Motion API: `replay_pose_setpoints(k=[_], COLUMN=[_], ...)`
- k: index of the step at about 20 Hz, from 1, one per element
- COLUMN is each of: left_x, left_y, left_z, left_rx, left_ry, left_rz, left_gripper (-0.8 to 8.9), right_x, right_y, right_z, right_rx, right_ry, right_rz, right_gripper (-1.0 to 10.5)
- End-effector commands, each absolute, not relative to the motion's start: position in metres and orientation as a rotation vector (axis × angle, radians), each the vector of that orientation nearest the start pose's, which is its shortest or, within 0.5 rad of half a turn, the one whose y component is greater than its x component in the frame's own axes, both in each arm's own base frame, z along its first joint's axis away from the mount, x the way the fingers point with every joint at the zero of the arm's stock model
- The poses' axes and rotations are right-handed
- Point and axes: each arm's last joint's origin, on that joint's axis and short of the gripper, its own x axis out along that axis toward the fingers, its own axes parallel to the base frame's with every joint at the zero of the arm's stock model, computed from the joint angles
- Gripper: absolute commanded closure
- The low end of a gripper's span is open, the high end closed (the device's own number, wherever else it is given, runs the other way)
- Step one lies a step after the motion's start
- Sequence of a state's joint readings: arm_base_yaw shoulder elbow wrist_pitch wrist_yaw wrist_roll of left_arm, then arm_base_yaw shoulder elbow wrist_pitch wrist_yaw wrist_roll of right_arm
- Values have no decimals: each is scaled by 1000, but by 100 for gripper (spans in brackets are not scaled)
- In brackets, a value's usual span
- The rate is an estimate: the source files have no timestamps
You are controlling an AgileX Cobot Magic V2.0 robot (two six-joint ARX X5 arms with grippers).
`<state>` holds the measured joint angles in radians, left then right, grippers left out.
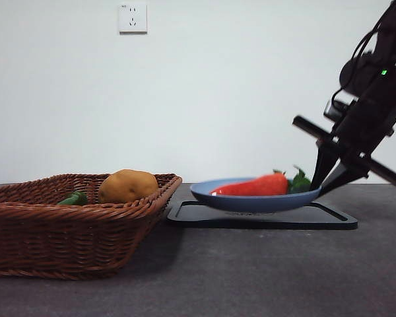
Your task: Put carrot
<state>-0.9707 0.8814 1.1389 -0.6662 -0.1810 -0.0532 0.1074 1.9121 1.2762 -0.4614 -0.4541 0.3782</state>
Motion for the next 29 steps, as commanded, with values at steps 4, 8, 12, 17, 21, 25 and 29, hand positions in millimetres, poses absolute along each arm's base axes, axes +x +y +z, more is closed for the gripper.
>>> replay_pose_setpoints(k=[4,8,12,17,21,25,29], left_x=[95,96,102,123,148,173,191], left_y=[-132,-134,-142,-161,-165,-147,-107], left_z=[393,393,391,383,368,359,353], left_rx=[167,167,178,226,311,352,314], left_ry=[362,363,363,346,409,479,595], left_rz=[-774,-774,-775,-754,-683,-561,-420], left_gripper=[568,568,568,576,793,807,807], right_x=[389,389,386,360,323,278,229], right_y=[55,55,52,38,40,54,66], right_z=[161,161,170,215,260,301,321], right_rx=[515,496,496,410,266,143,36], right_ry=[1196,1193,1185,1180,1150,1042,931], right_rz=[272,286,290,319,419,376,322], right_gripper=[901,746,750,758,944,941,941])
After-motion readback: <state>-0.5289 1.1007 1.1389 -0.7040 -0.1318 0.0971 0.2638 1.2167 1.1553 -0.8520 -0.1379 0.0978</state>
